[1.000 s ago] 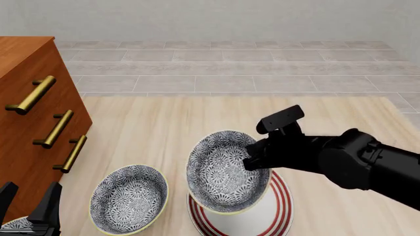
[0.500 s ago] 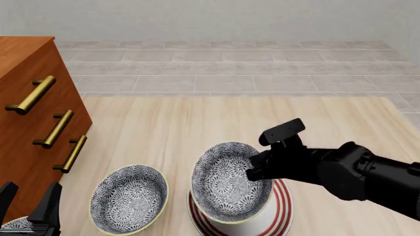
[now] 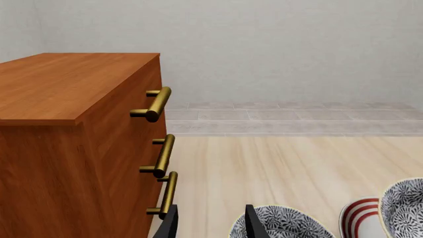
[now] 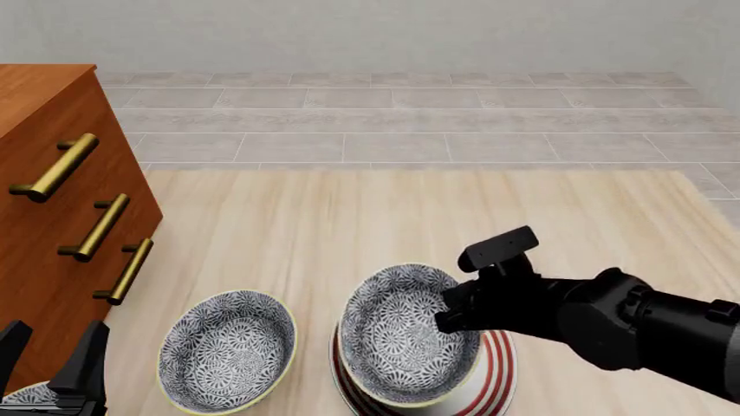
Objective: Pick up the bowl and put it in the front on the plate.
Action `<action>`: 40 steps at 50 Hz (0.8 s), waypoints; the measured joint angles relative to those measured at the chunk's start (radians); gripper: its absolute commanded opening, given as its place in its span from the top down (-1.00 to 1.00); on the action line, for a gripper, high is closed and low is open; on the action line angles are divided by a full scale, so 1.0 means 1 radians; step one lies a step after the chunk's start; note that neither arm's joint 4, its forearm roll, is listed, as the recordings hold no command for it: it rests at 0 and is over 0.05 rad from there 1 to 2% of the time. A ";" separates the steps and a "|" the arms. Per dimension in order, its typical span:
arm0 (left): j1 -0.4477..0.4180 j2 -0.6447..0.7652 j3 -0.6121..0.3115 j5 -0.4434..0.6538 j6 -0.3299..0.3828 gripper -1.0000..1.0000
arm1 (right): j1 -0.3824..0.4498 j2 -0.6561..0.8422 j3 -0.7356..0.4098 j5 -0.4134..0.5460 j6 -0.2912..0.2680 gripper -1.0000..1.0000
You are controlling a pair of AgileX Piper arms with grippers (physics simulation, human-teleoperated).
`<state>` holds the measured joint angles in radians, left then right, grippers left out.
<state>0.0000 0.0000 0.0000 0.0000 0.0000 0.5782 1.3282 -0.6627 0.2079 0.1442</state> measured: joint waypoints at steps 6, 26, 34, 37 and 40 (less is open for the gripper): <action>0.000 0.000 0.000 0.000 0.000 -1.00 | 0.005 0.008 0.012 -0.012 0.008 1.00; 0.000 0.000 0.000 0.000 0.000 -1.00 | 0.011 0.049 0.047 -0.056 0.015 1.00; 0.000 0.000 0.000 0.000 0.000 -1.00 | 0.003 0.065 0.060 -0.073 0.013 1.00; 0.000 0.000 0.000 0.000 0.000 -1.00 | -0.001 0.068 0.063 -0.078 0.012 1.00; 0.000 0.000 0.000 0.000 0.000 -1.00 | -0.005 0.071 0.066 -0.084 0.010 1.00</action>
<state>0.0000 0.0000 0.0000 0.0000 0.0000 0.5730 1.3994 -0.5963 0.1240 0.1544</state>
